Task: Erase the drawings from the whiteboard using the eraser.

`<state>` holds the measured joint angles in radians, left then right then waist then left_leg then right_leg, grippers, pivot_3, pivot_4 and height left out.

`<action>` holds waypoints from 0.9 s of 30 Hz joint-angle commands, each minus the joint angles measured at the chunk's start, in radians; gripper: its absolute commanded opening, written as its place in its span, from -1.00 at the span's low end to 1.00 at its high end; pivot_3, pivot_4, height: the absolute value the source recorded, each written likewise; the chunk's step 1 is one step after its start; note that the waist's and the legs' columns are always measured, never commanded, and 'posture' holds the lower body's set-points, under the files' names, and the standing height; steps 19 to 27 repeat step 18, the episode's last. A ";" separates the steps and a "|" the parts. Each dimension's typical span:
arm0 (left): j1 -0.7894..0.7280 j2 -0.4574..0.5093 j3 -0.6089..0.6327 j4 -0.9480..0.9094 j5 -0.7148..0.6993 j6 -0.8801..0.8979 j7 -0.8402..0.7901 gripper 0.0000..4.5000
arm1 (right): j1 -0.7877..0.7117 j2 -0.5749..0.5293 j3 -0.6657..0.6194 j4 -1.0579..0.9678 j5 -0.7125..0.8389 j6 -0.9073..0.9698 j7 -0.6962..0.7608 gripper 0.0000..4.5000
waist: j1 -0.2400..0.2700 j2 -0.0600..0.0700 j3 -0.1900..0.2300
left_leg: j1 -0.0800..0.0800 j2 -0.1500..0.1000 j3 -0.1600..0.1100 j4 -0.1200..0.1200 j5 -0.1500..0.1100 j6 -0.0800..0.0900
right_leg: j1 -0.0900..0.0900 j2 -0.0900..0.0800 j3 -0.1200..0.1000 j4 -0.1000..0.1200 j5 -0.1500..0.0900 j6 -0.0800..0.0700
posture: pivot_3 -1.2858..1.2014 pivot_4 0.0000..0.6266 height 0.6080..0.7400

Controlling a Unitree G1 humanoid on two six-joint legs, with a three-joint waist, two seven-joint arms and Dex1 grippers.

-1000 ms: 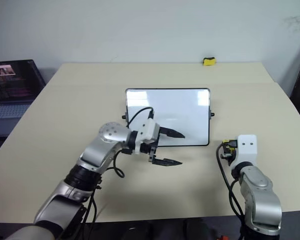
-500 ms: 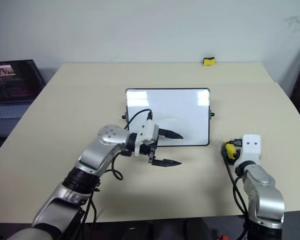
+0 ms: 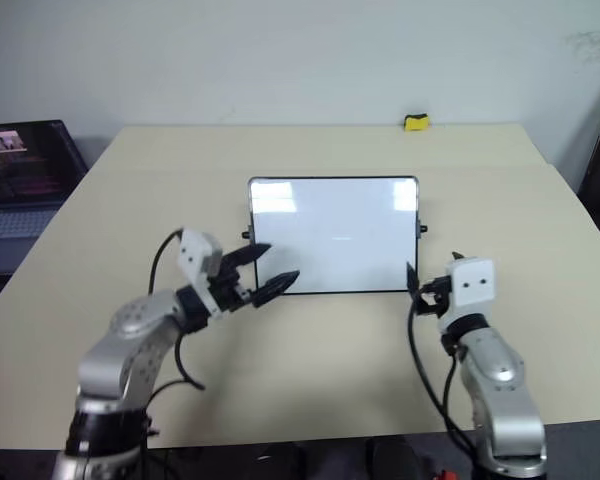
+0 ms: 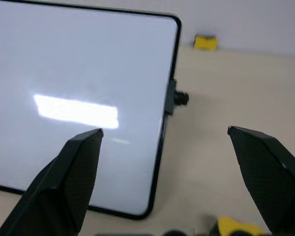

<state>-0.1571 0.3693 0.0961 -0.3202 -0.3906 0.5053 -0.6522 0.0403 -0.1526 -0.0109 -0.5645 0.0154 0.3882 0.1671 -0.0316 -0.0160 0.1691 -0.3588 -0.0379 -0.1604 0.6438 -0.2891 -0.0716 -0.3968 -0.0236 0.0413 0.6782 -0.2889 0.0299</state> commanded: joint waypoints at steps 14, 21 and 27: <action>0.138 -0.088 0.062 -0.107 0.128 -0.101 0.333 1.00 | 0.281 0.022 -0.065 0.005 0.099 -0.245 0.007 0.97 | 0.022 0.000 0.000 | 0.004 0.000 0.002 0.001 -0.001 0.002 | 0.005 0.001 0.000 0.000 -0.003 0.004 | 0.03 -0.52 1.00; 0.115 -0.098 0.049 -0.095 0.139 -0.116 0.355 1.00 | 0.246 -0.001 -0.069 0.017 0.108 -0.218 0.019 0.97 | 0.022 0.000 0.000 | 0.005 0.000 0.002 0.001 -0.001 0.002 | 0.006 0.001 0.000 -0.001 -0.003 0.005 | 0.03 -0.52 1.00; 0.115 -0.098 0.049 -0.095 0.139 -0.116 0.355 1.00 | 0.246 -0.001 -0.069 0.017 0.108 -0.218 0.019 0.97 | 0.022 0.000 0.000 | 0.005 0.000 0.002 0.001 -0.001 0.002 | 0.006 0.001 0.000 -0.001 -0.003 0.005 | 0.03 -0.52 1.00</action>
